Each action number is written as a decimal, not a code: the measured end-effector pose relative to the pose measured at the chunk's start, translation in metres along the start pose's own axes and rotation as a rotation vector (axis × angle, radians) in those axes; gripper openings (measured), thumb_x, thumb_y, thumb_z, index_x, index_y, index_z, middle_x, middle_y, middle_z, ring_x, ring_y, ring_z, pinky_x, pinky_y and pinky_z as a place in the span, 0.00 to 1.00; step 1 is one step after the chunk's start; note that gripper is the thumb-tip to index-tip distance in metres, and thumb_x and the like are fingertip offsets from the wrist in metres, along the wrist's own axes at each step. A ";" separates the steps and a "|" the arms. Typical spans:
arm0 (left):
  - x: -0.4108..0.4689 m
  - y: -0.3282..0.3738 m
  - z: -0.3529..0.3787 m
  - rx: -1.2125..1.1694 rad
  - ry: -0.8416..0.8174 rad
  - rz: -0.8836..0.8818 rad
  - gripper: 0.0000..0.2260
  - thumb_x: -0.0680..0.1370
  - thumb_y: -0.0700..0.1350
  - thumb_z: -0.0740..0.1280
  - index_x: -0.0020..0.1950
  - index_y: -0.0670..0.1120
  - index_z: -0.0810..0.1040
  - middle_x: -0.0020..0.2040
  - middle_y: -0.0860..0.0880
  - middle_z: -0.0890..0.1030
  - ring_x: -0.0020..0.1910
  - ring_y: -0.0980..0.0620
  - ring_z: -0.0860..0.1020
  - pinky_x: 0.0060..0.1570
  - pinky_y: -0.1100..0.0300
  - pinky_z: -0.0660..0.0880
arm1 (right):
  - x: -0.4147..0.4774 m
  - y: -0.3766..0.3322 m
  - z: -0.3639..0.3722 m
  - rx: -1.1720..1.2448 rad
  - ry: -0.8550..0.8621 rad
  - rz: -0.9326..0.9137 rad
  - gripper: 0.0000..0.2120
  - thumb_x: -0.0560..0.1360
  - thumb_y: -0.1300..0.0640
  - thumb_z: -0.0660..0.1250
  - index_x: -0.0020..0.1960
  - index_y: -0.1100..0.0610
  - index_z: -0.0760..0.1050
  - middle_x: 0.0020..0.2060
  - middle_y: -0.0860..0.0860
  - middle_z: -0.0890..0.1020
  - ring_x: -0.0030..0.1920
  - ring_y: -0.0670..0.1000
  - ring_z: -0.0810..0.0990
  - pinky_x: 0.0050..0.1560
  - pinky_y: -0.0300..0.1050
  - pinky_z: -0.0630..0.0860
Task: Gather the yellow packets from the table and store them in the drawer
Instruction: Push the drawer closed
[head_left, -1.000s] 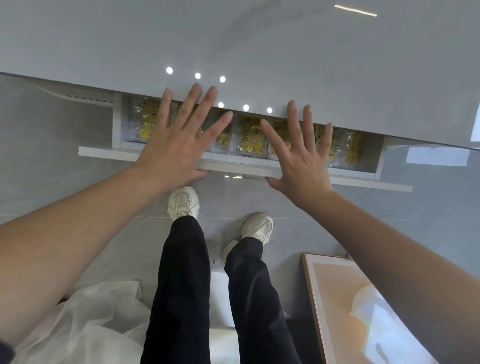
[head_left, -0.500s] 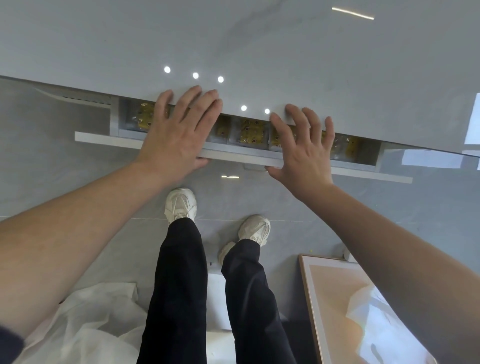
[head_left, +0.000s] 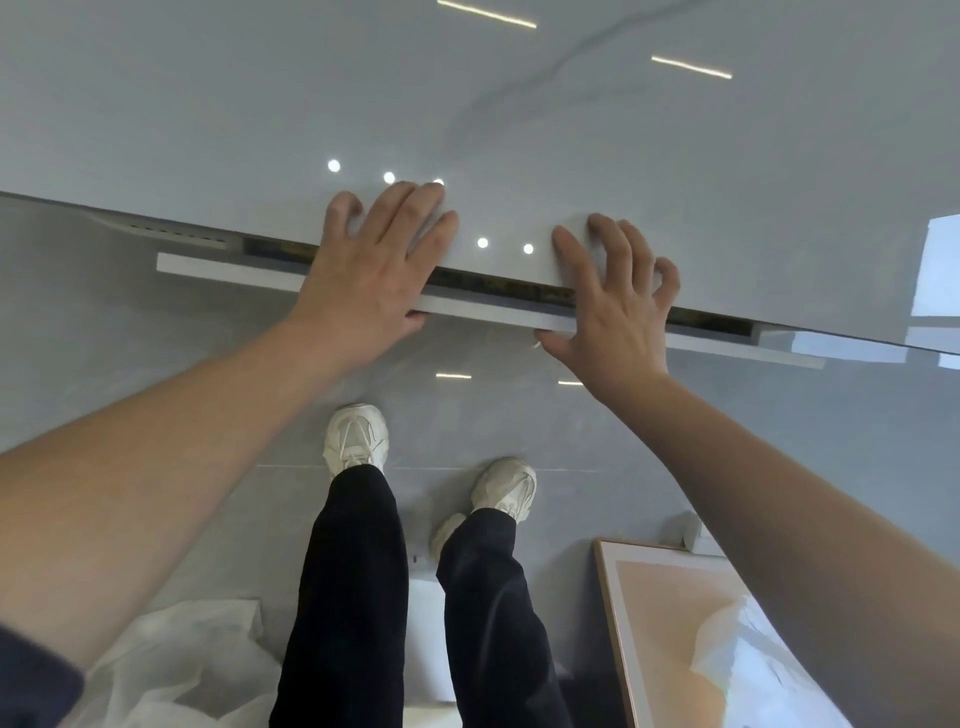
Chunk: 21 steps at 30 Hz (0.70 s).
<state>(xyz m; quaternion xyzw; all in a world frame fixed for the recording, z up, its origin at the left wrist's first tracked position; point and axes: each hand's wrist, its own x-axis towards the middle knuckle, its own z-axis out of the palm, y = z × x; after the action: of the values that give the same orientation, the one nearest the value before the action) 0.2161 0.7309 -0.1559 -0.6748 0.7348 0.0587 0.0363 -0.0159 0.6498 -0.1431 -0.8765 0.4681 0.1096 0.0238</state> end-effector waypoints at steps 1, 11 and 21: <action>0.001 -0.001 0.002 0.006 -0.005 0.007 0.43 0.65 0.54 0.77 0.71 0.43 0.58 0.76 0.42 0.54 0.75 0.43 0.56 0.66 0.40 0.58 | 0.001 -0.001 0.003 0.017 -0.006 0.001 0.48 0.62 0.46 0.78 0.73 0.47 0.54 0.76 0.57 0.56 0.76 0.62 0.53 0.68 0.72 0.54; 0.004 0.003 0.006 0.095 -0.052 0.019 0.52 0.71 0.61 0.70 0.79 0.43 0.39 0.79 0.41 0.41 0.78 0.44 0.43 0.74 0.39 0.46 | 0.003 -0.003 0.009 -0.059 -0.088 0.022 0.54 0.67 0.40 0.73 0.78 0.46 0.38 0.78 0.56 0.43 0.77 0.61 0.41 0.70 0.74 0.47; 0.017 0.001 0.001 0.110 0.026 -0.012 0.48 0.68 0.56 0.74 0.78 0.40 0.51 0.75 0.41 0.59 0.73 0.42 0.58 0.65 0.39 0.62 | 0.008 -0.006 0.014 0.014 0.067 0.110 0.44 0.66 0.47 0.76 0.73 0.43 0.54 0.77 0.53 0.57 0.77 0.58 0.53 0.69 0.72 0.52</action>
<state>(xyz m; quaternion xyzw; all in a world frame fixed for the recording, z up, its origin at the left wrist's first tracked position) 0.2132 0.7146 -0.1596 -0.6767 0.7334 0.0092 0.0639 -0.0088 0.6487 -0.1592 -0.8526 0.5167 0.0779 0.0080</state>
